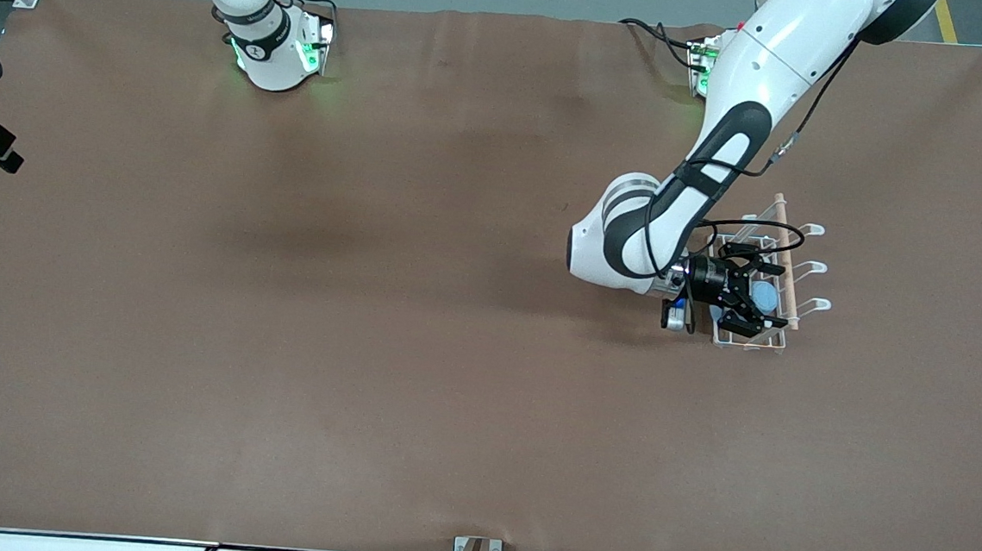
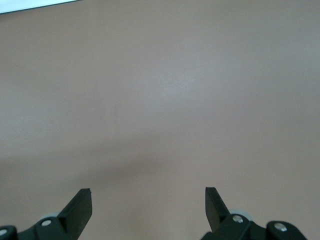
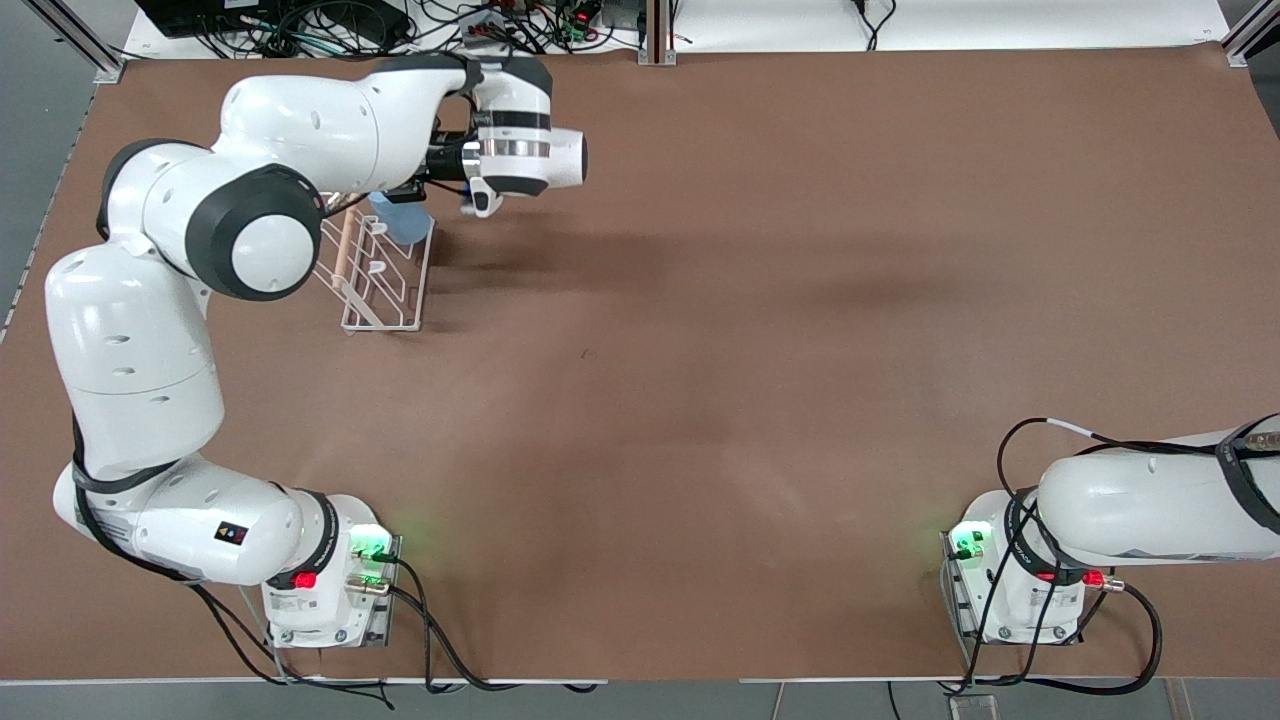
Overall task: Hang cup on cup holder
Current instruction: 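Lower the cup onto a rack hook with the left gripper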
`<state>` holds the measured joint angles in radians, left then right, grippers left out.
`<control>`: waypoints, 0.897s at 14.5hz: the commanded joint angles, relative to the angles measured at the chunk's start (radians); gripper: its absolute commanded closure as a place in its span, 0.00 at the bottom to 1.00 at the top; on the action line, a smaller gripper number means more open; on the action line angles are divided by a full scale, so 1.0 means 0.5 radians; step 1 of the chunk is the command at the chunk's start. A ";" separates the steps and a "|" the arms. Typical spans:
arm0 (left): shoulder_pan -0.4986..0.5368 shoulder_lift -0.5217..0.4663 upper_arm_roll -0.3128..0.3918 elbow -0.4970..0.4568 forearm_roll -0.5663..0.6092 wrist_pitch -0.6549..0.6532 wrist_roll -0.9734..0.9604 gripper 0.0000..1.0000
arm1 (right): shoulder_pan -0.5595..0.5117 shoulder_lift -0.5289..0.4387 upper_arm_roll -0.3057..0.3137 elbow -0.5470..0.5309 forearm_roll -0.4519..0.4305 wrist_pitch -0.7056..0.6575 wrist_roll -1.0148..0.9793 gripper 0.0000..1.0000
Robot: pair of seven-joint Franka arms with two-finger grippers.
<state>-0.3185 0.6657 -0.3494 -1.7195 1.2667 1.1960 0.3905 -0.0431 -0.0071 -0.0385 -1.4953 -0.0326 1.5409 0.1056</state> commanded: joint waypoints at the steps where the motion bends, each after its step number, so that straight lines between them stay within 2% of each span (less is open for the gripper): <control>1: 0.017 -0.162 -0.010 0.223 -0.308 -0.036 -0.289 0.00 | -0.003 -0.004 -0.009 -0.001 0.071 0.011 0.004 0.00; 3: 0.027 -0.205 -0.016 0.398 -0.416 -0.036 -0.342 0.00 | 0.003 -0.004 -0.009 -0.001 0.044 0.008 0.001 0.00; 6: 0.054 -0.303 -0.016 0.628 -0.719 0.001 -0.525 0.00 | -0.003 -0.004 -0.009 -0.001 0.044 0.014 0.007 0.00; 10: 0.185 -0.530 -0.019 0.656 -1.146 0.240 -0.900 0.00 | -0.006 -0.004 -0.009 -0.001 0.050 0.008 0.007 0.00; 13: 0.495 -0.763 -0.046 0.644 -1.581 0.549 -1.017 0.00 | -0.006 -0.004 -0.009 -0.004 0.059 0.005 0.007 0.00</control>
<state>-0.1805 0.3690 -0.3513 -1.3788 0.6022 1.3843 -0.0901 -0.0434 -0.0069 -0.0423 -1.4957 -0.0168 1.5421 0.1057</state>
